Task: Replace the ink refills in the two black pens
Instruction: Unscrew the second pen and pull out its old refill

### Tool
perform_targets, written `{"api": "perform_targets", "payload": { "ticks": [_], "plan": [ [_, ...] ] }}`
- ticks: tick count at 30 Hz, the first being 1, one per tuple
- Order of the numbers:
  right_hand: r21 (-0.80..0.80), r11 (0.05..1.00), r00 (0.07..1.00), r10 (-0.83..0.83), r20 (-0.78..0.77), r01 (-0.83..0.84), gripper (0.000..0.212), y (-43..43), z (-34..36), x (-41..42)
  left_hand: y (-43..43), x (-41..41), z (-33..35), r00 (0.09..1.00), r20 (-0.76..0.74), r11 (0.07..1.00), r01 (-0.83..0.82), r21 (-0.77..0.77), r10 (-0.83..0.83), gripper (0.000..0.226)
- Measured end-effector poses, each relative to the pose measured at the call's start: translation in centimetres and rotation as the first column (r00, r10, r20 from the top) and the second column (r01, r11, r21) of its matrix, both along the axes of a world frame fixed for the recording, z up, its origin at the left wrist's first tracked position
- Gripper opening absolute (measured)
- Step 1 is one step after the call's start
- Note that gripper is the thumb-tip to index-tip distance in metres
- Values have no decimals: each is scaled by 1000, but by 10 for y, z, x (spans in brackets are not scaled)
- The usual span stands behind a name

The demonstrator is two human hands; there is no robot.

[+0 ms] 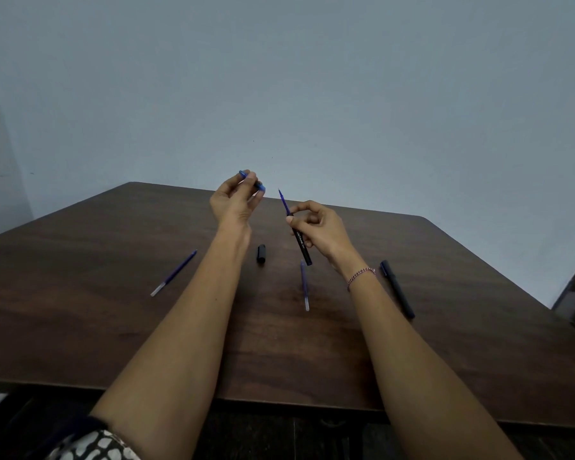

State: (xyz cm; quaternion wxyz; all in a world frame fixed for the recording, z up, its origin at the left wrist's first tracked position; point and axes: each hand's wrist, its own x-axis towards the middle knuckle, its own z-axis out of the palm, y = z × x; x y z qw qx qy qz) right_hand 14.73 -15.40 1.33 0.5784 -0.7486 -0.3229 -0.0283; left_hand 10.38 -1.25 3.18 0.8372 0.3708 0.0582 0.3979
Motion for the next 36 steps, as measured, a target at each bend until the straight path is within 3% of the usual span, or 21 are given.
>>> {"api": "perform_targets", "payload": {
  "ticks": [6,9,12,14,17,21,25,36],
  "plan": [
    [146,989,999,37,11,-38,15,0,2,0,12,5,-6,980,-165,993,-111,33,115,29],
    [241,970,999,37,0,-36,24,-2,5,0,18,7,-9,942,-293,984,-137,111,164,25],
    [343,939,999,25,-23,-16,19,-3,7,0,23,8,-12,863,-449,956,-113,271,229,17],
    [392,920,998,28,-54,-4,16,-4,8,0,24,7,-13,749,-555,869,-55,492,362,10],
    [423,906,995,29,-91,12,13,-5,9,1,24,-1,-12,556,-609,634,180,752,565,6],
    [431,902,995,27,-97,18,9,-5,9,0,20,-8,-12,406,-616,421,474,774,675,21],
    [419,908,995,18,-97,25,6,-5,10,-2,19,-9,-13,368,-615,361,561,745,697,26],
    [414,910,995,13,-96,28,7,-5,12,-3,19,-2,-14,395,-595,314,578,753,700,26]
  ]
}}
